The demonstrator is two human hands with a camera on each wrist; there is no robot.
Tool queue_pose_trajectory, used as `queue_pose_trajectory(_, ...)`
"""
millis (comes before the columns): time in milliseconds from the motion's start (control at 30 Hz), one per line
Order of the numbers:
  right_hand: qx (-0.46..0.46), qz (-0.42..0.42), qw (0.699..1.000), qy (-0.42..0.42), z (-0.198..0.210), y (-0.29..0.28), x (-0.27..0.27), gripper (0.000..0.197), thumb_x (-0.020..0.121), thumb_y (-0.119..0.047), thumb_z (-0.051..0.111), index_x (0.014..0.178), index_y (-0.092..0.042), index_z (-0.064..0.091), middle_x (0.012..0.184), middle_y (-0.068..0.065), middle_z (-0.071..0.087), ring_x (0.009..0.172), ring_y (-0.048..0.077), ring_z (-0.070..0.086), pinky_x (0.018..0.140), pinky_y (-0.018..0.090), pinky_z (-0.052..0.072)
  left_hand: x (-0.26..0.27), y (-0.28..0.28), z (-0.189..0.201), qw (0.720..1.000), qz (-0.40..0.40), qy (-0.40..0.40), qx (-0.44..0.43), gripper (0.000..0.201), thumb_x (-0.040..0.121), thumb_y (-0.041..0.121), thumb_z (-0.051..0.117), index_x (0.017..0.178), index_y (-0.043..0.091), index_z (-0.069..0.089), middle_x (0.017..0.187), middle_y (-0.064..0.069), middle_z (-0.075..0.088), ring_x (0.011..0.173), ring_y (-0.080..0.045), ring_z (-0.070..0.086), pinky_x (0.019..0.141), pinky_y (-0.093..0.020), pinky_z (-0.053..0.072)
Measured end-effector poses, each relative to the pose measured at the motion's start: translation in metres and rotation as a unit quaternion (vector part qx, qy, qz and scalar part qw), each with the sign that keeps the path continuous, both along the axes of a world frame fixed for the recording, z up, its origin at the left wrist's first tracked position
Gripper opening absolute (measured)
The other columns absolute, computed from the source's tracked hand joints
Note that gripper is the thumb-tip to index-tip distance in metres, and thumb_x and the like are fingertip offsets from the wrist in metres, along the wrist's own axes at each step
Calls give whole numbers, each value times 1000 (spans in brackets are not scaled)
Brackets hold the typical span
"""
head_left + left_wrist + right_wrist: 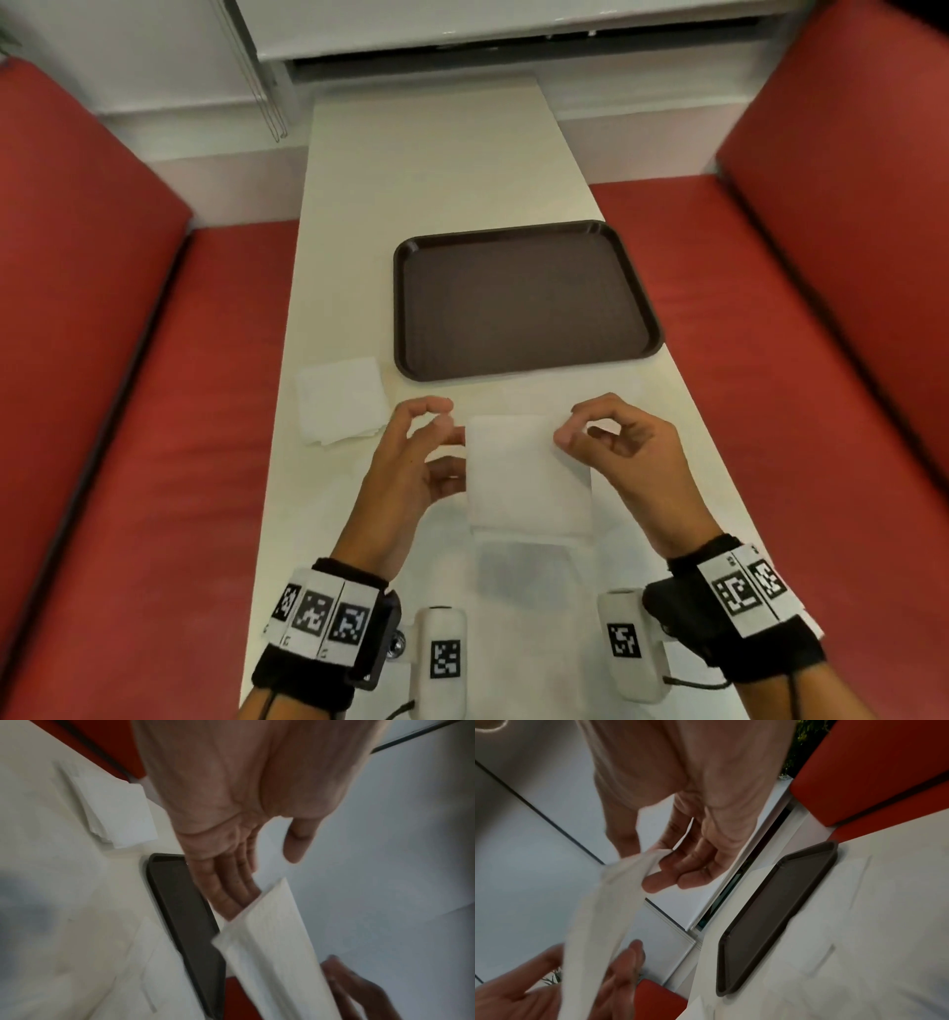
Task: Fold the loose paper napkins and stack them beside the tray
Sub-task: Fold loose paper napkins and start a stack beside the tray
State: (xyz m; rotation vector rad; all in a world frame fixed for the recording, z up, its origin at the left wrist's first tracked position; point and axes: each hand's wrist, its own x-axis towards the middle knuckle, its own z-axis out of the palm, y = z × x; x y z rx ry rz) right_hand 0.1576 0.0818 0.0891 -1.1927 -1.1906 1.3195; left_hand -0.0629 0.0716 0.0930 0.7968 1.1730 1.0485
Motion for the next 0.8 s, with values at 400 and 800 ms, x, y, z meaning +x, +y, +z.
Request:
queue_pose_trajectory(400, -50, -8, 998, -49, -23, 37, -85, 27, 85, 2, 69, 105, -14, 61, 96, 1, 65, 78, 22, 73, 82, 28, 58, -102, 43, -41, 981, 20, 193, -19, 16, 87, 28, 75, 84, 13, 74, 88, -14, 74, 83, -28, 68, 80, -41, 56)
queue_pose_trajectory(800, -91, -72, 981, -154, -52, 51, -53, 24, 88, 1, 66, 104, -16, 60, 98, 0, 66, 78, 19, 74, 74, 20, 53, -176, 115, -101, 883, 113, 450, -78, 23, 85, 35, 77, 98, 16, 72, 79, 5, 69, 89, -28, 66, 81, -33, 48)
